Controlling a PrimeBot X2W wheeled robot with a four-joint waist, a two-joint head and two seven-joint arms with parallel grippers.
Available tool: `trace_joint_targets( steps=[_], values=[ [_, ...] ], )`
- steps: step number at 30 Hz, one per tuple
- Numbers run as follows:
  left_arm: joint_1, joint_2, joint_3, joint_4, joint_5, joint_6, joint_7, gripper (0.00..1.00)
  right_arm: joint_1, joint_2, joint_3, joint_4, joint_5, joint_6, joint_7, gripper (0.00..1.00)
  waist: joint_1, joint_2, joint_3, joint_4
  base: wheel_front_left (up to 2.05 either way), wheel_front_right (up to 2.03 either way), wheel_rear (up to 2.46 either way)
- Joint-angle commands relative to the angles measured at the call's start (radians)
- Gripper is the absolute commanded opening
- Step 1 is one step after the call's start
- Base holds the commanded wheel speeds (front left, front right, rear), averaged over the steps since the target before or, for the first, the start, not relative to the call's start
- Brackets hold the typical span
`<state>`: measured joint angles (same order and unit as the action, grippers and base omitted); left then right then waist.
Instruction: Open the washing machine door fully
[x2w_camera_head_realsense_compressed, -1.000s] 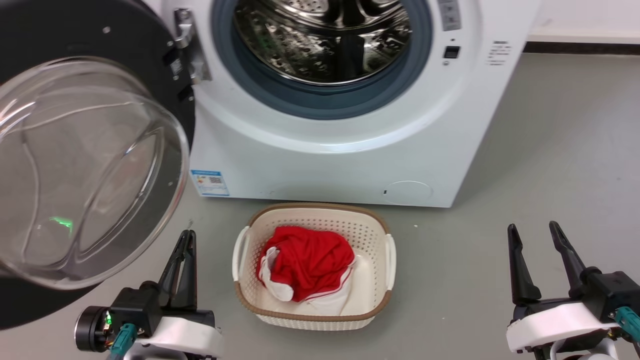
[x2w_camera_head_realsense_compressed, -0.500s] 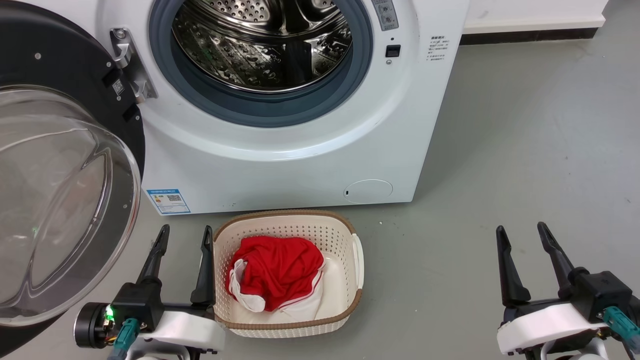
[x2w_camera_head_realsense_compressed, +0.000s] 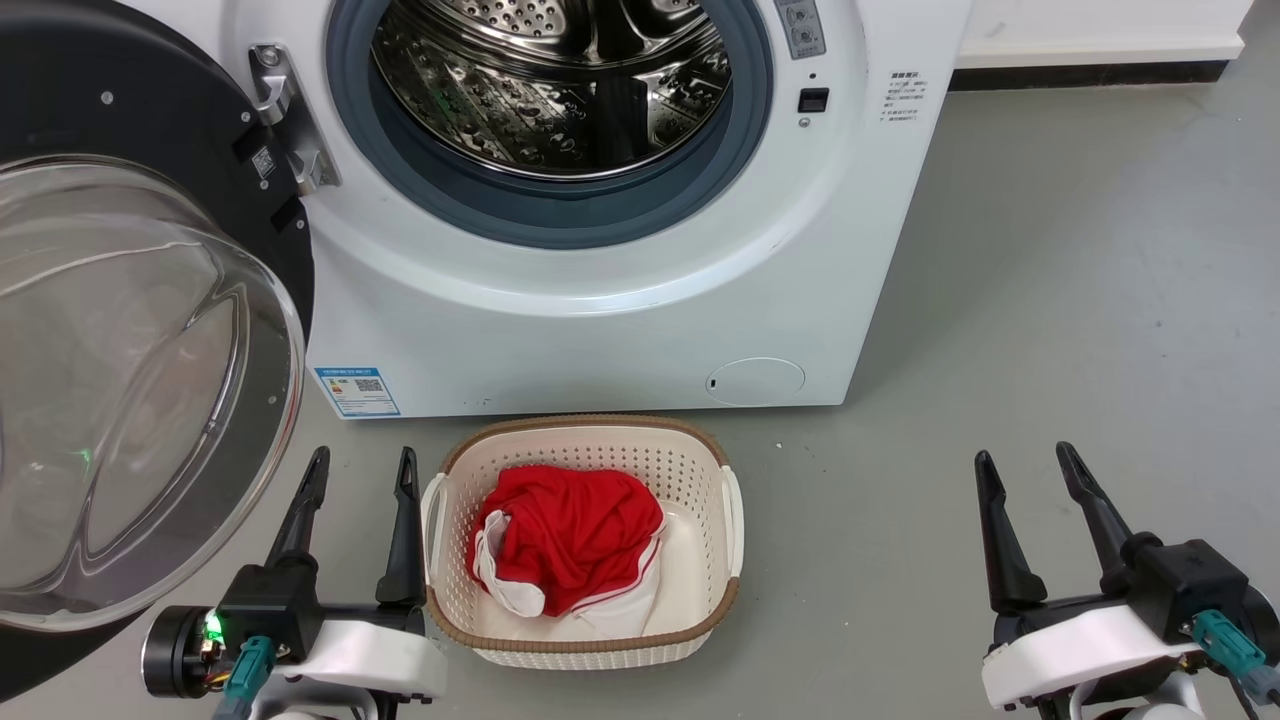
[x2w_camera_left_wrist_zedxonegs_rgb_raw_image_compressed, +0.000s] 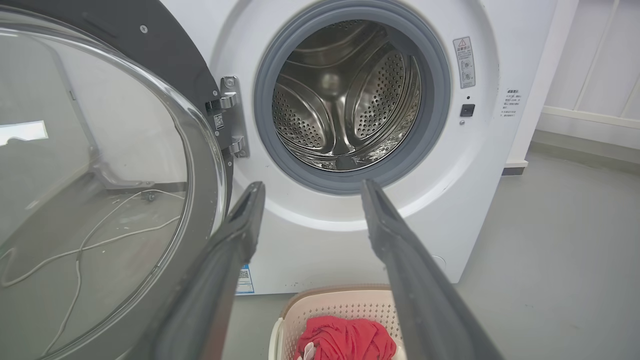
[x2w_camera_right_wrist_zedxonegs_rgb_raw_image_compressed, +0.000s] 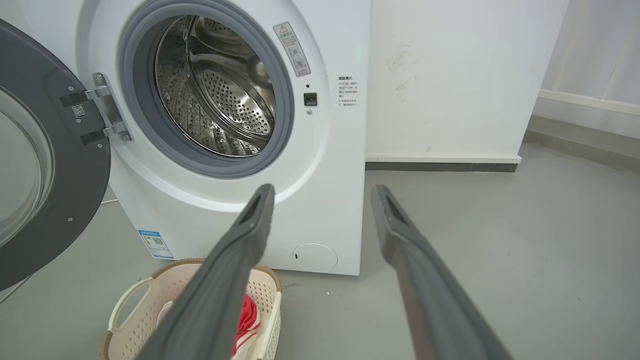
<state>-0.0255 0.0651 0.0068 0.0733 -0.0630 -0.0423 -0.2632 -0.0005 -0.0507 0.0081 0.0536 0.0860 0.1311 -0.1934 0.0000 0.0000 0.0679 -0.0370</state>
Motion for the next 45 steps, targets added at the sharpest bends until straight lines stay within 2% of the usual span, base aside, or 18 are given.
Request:
trace_joint_targets(
  steps=[1, 14, 15, 18, 31, 45],
  values=[
    [0.000, 0.001, 0.002, -0.005, 0.005, 0.006, -0.002, 1.00, -0.014, 0.001, -0.002, 0.002, 0.000, -0.001, -0.006, 1.00, 0.0000, 0.0000, 0.000, 0.003, 0.00, 0.00, 0.00],
    [0.013, 0.004, 0.003, -0.016, 0.010, 0.008, -0.002, 1.00, -0.005, 0.001, -0.004, 0.007, 0.005, -0.001, -0.010, 1.00, 0.0000, 0.0000, 0.003, 0.004, 0.00, 0.00, 0.00],
    [0.003, 0.001, 0.002, -0.013, 0.006, 0.004, 0.000, 0.00, 0.000, 0.000, -0.002, 0.006, 0.002, 0.000, -0.005, 0.00, 0.0000, 0.0000, 0.003, 0.004, 0.00, 0.00, 0.00],
    [0.001, -0.002, 0.007, 0.013, -0.009, 0.002, 0.007, 0.00, 0.012, 0.000, 0.003, 0.021, 0.015, 0.000, -0.001, 0.00, 0.0000, 0.0000, 0.003, 0.004, 0.00, 0.00, 0.00],
    [-0.015, -0.004, 0.025, 0.041, -0.281, -0.013, 0.075, 0.00, -0.013, -0.017, 0.001, 0.050, 0.304, 0.000, 0.037, 0.00, 0.0000, 0.0000, -0.004, 0.008, 0.00, 0.00, 0.00],
    [-0.028, -0.006, 0.039, 0.063, -0.528, -0.029, 0.131, 0.00, -0.033, -0.029, -0.004, 0.076, 0.557, 0.000, 0.075, 0.00, 0.0000, 0.0000, -0.012, 0.012, 0.00, 0.00, 0.00]
  ],
)
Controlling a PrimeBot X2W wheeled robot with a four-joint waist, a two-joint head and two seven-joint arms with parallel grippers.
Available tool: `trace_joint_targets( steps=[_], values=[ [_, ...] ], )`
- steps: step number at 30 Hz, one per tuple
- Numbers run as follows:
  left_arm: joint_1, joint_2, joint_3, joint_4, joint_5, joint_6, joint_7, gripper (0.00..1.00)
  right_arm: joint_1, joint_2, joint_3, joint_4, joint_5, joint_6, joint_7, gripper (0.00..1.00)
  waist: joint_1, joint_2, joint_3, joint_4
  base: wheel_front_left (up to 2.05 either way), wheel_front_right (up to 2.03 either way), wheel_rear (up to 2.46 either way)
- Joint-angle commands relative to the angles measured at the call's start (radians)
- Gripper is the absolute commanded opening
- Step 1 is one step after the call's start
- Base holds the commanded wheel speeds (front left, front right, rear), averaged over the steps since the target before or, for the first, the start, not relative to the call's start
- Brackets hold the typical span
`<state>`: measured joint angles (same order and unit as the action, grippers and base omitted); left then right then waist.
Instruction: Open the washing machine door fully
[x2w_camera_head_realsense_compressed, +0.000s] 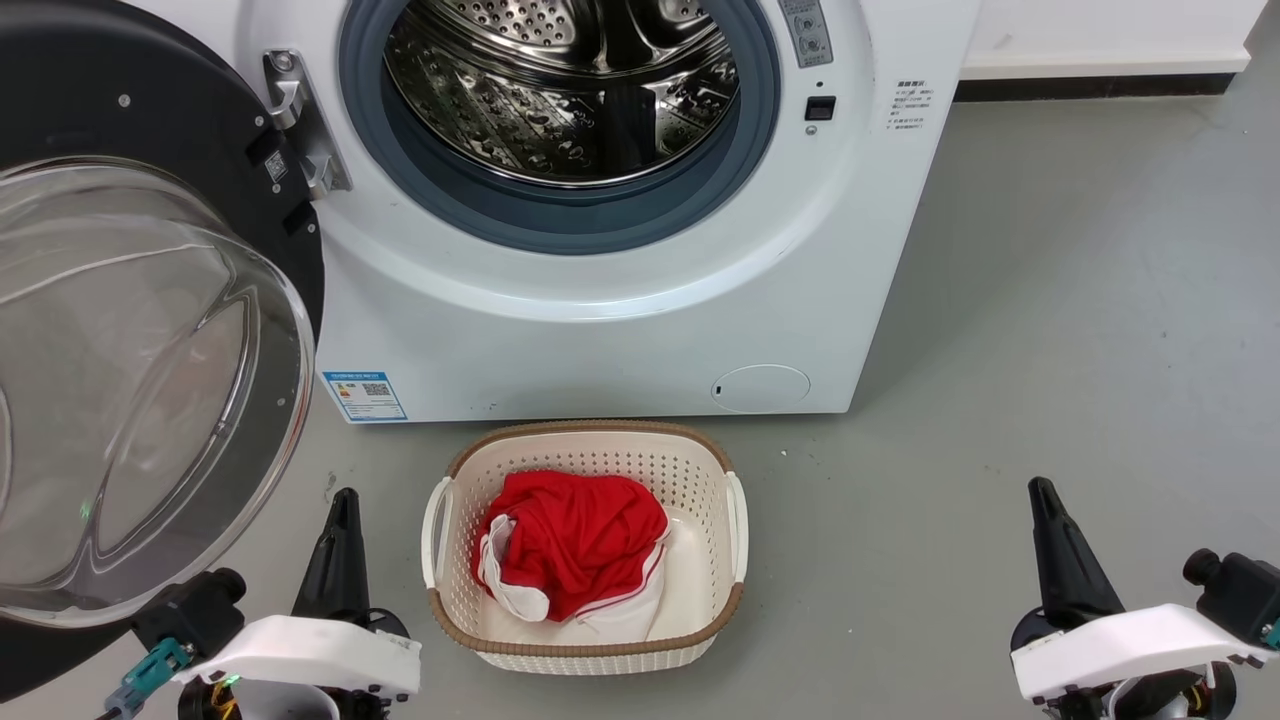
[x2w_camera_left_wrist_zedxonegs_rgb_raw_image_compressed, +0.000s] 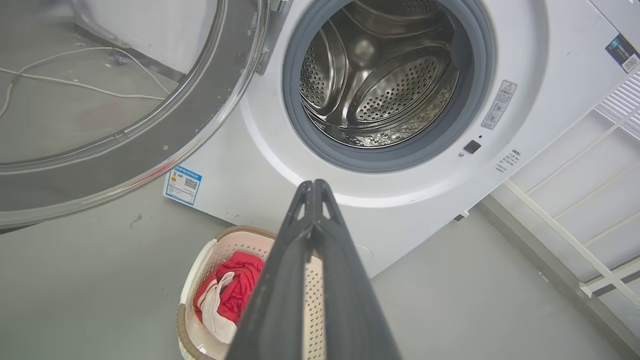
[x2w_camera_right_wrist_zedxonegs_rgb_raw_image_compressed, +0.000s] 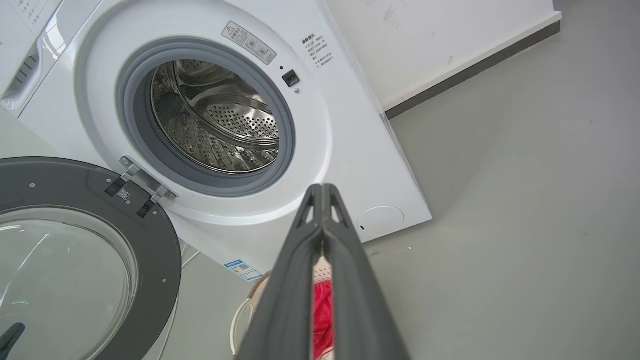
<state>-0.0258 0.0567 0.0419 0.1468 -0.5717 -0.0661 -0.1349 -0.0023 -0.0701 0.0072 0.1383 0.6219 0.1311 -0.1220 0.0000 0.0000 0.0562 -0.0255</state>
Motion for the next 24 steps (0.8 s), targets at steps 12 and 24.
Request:
trace_joint_targets(
  steps=[12, 24],
  values=[
    [-0.039, 0.001, 0.016, 0.009, -0.201, -0.016, 0.047, 0.00, -0.045, -0.014, -0.011, 0.010, 0.206, 0.000, 0.034, 0.00, 0.0000, 0.0000, -0.007, 0.003, 0.00, 0.00, 0.00],
    [-0.050, 0.000, 0.027, 0.025, -0.362, -0.025, 0.086, 0.00, -0.056, -0.017, -0.020, 0.028, 0.366, 0.000, 0.063, 0.00, 0.0000, 0.0000, -0.013, 0.006, 0.00, 0.00, 0.00]
  ],
)
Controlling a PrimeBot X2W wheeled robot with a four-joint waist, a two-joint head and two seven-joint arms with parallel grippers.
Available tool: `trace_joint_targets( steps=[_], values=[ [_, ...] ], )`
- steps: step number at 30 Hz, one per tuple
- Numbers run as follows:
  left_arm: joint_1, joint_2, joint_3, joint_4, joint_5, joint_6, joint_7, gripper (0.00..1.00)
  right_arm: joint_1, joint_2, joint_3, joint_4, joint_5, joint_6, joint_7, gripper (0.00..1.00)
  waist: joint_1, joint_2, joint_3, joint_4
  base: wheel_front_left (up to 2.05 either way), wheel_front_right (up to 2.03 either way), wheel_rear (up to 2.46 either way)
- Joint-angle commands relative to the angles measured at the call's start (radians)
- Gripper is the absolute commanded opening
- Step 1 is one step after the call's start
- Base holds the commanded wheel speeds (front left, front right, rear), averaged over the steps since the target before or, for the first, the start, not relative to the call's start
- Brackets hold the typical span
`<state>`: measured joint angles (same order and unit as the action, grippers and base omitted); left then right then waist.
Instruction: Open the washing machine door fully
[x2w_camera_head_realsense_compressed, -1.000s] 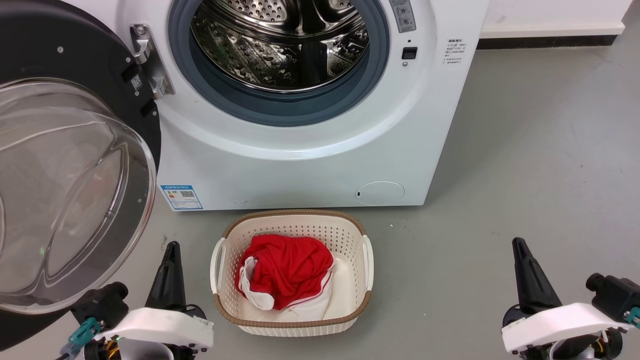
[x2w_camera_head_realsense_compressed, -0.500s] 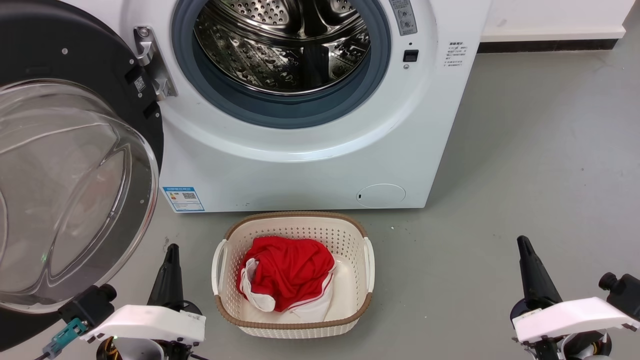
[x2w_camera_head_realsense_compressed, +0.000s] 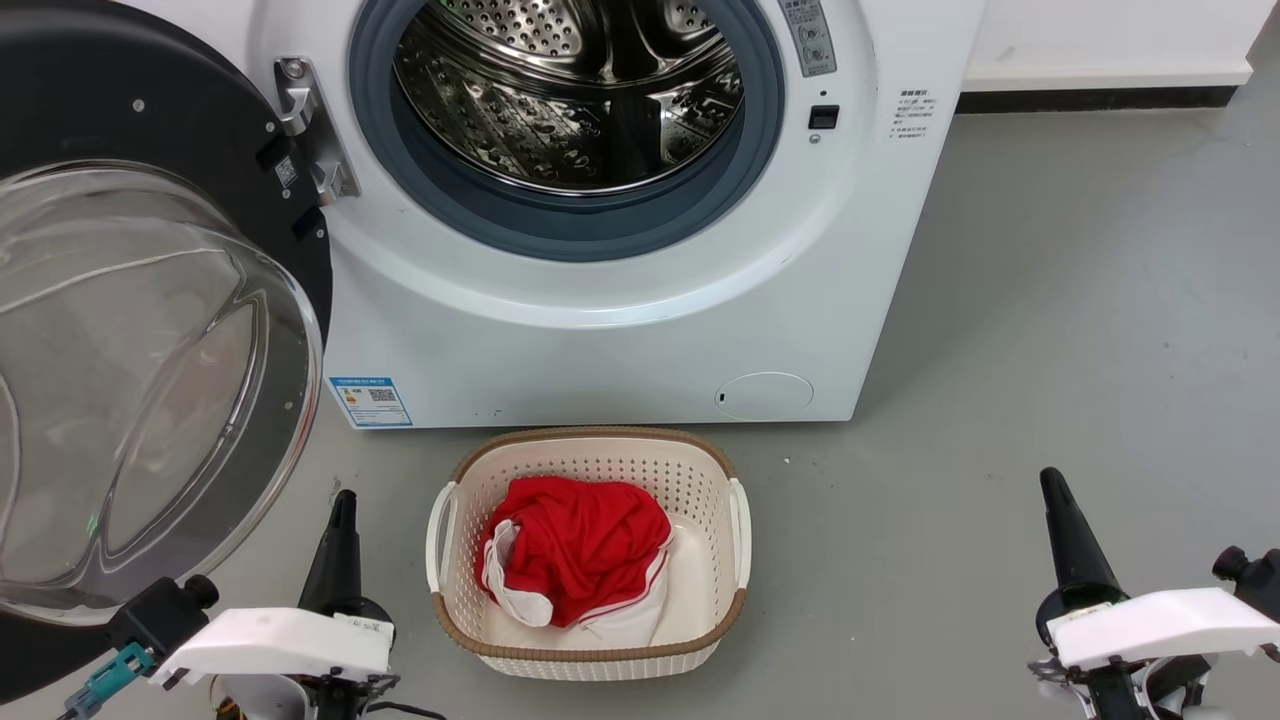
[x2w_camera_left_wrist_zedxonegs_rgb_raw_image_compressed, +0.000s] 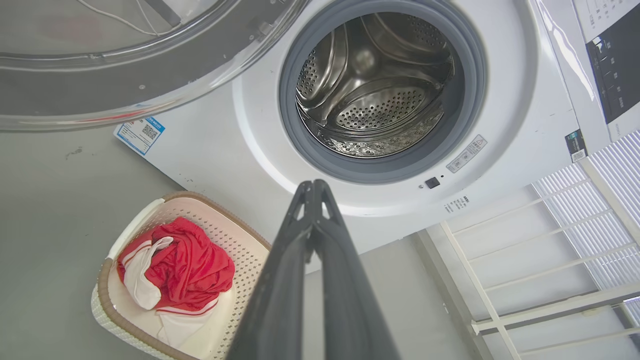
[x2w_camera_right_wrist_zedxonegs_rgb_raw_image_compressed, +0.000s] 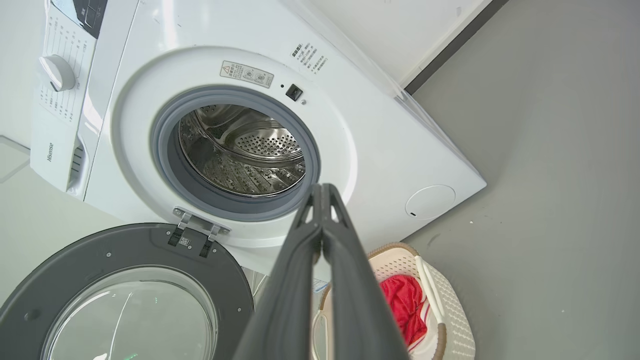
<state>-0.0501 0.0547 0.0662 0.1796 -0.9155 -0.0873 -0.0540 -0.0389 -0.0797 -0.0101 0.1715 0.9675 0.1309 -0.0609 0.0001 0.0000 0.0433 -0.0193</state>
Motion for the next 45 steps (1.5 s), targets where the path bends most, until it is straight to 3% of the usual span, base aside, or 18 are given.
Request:
trace_joint_targets(
  steps=[1, 45],
  values=[
    [-0.026, 0.002, 0.004, -0.006, -0.031, -0.005, 0.008, 0.00, -0.021, -0.008, -0.004, -0.004, 0.033, 0.000, 0.004, 0.00, -0.0001, 0.0000, -0.001, 0.000, 0.00, 0.00, 0.00],
    [-0.053, -0.003, 0.035, 0.044, -0.486, -0.033, 0.120, 0.00, -0.056, -0.004, -0.043, 0.047, 0.477, 0.000, 0.097, 0.00, -0.0001, 0.0000, -0.025, 0.012, 0.00, 0.00, 0.00]
  ],
)
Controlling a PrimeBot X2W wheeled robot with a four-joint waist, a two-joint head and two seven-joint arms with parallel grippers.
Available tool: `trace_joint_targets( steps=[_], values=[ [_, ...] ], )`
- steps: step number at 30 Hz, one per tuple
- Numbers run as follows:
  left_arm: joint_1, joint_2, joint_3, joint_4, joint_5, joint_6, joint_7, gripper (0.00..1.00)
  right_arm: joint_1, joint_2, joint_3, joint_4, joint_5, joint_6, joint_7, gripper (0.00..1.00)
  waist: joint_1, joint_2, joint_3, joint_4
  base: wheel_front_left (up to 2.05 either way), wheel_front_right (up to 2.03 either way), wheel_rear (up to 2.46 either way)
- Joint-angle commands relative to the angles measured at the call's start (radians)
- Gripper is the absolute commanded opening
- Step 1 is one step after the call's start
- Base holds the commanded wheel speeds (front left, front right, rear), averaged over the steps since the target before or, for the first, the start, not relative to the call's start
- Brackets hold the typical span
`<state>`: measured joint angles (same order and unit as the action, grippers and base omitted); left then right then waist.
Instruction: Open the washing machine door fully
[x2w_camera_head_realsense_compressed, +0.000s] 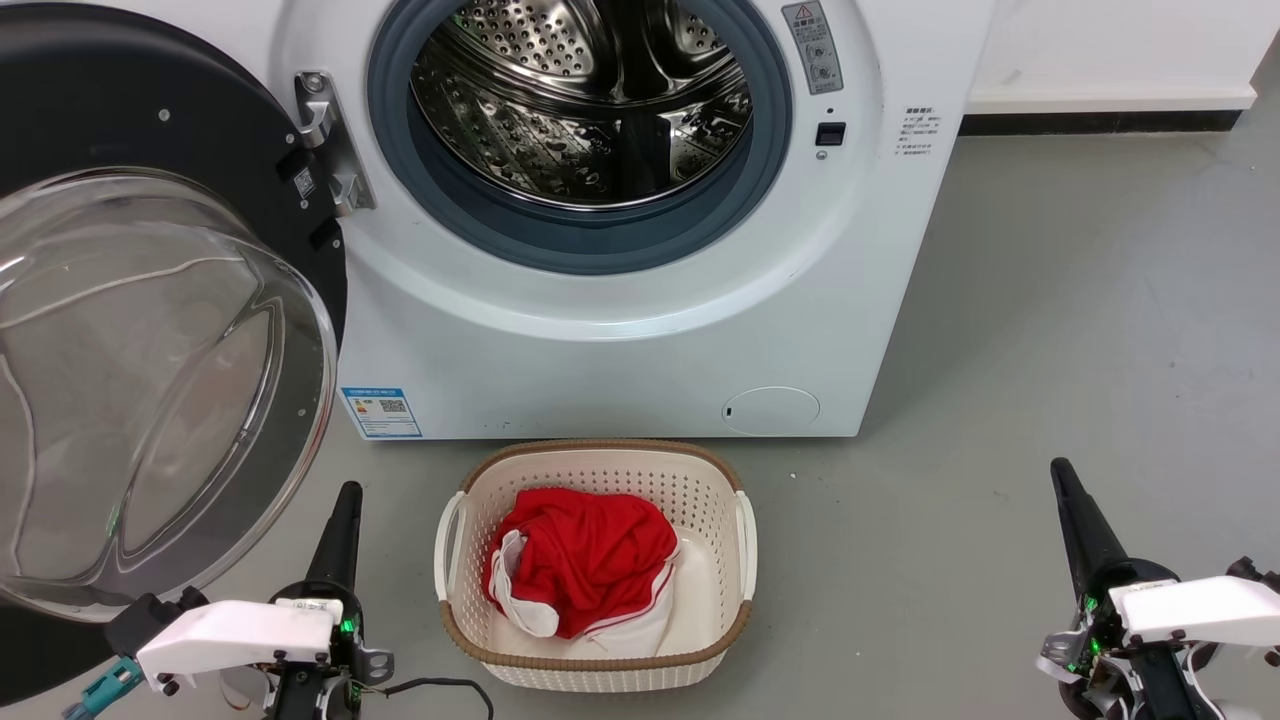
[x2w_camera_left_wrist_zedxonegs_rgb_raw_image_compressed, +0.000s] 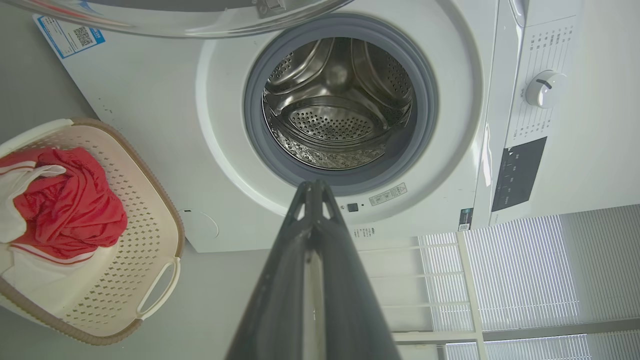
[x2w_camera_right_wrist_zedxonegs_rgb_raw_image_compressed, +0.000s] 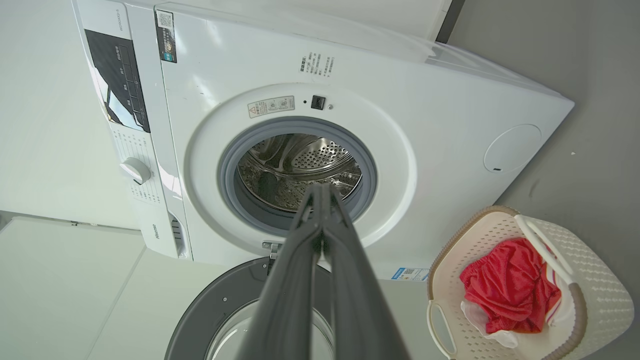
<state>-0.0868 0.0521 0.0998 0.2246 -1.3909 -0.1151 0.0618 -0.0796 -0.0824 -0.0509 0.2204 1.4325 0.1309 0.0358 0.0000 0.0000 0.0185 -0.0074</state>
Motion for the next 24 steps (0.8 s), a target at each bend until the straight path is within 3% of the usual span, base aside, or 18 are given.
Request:
trace_joint_targets(
  steps=[1, 24],
  values=[
    [-0.017, 0.000, 0.002, 0.000, -0.019, -0.006, 0.005, 0.00, -0.015, -0.001, -0.003, -0.001, 0.019, 0.000, 0.002, 0.00, 0.0000, 0.0000, -0.001, 0.000, 0.00, 0.00, 0.00],
    [-0.024, -0.002, 0.015, 0.020, -0.198, -0.016, 0.051, 0.00, -0.028, 0.005, -0.023, 0.021, 0.191, 0.000, 0.045, 0.00, 0.0000, 0.0000, -0.013, 0.006, 0.00, 0.00, 0.00]
  ],
)
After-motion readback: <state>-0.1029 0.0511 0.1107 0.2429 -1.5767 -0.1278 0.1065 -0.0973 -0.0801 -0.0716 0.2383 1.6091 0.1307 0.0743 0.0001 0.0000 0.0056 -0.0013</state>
